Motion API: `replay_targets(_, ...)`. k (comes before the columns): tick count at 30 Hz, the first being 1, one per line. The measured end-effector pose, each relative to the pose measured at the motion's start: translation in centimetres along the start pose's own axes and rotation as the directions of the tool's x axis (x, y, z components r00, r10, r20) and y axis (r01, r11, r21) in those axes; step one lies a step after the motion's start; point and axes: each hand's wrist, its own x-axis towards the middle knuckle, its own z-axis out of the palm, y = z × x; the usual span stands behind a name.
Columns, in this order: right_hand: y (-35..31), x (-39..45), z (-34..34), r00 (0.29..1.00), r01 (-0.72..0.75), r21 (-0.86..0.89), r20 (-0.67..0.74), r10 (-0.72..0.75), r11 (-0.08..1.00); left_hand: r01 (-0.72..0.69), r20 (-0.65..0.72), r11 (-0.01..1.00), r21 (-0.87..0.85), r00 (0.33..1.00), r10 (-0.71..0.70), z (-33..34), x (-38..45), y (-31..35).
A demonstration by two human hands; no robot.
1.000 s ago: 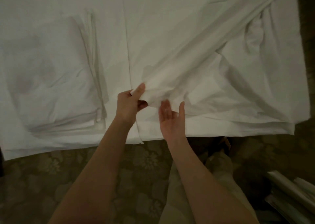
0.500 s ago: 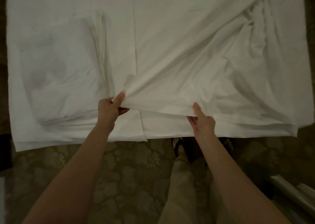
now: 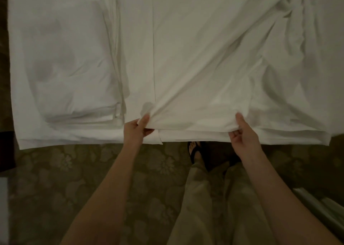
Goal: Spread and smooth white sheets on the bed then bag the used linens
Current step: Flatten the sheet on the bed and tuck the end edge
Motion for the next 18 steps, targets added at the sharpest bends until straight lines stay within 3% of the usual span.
replay_targets(4,2.3,-1.5,-1.0,0.998,-0.048,-0.056,-0.038,0.045,0.997,0.013,-0.084,0.995,0.094,0.996,-0.005,-2.6,-0.7,-1.3)
replay_targets(8,3.9,-1.3,-3.2,0.991,-0.12,0.052,-0.057,0.123,0.991,0.084,-0.097,0.996,-0.02,0.992,-0.086,-1.5,-0.7,-3.6)
replay_targets(11,2.7,-0.1,-3.2,0.994,-0.109,0.12,0.004,0.11,0.987,0.125,-0.081,0.987,-0.099,0.988,-0.133,0.2,-0.6,-4.7)
replay_targets(15,1.0,1.3,-3.4,0.997,-0.072,0.288,0.059,0.057,0.955,0.164,-0.067,0.941,-0.296,0.979,-0.192,0.5,-1.2,-5.0)
replay_targets(17,-0.2,1.8,-3.8,0.979,-0.199,0.474,0.132,0.154,0.858,0.152,-0.062,0.936,-0.317,0.982,-0.181,0.1,-1.3,-5.2)
replay_targets(18,-0.8,1.7,-3.9,0.987,-0.153,0.487,0.116,0.11,0.86,0.157,-0.048,0.941,-0.299,0.983,-0.179,0.1,-1.5,-5.4)
